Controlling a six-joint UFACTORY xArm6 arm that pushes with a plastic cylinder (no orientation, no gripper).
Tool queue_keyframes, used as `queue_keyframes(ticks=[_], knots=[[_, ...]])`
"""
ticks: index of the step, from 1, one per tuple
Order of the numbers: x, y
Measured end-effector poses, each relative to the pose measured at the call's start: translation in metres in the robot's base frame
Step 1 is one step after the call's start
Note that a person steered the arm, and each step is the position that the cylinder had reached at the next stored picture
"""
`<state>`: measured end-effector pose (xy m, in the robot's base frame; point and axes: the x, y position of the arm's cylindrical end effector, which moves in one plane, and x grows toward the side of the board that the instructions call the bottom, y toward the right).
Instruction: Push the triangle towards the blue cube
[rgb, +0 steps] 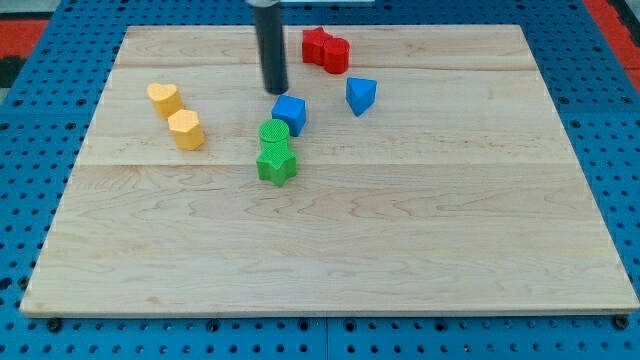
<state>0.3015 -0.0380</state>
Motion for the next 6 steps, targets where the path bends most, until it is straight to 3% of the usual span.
queue_keyframes(ticks=[2,4,5,6], knots=[[0.012,0.109],[0.066,0.111],[0.068,0.114],[0.083,0.075]])
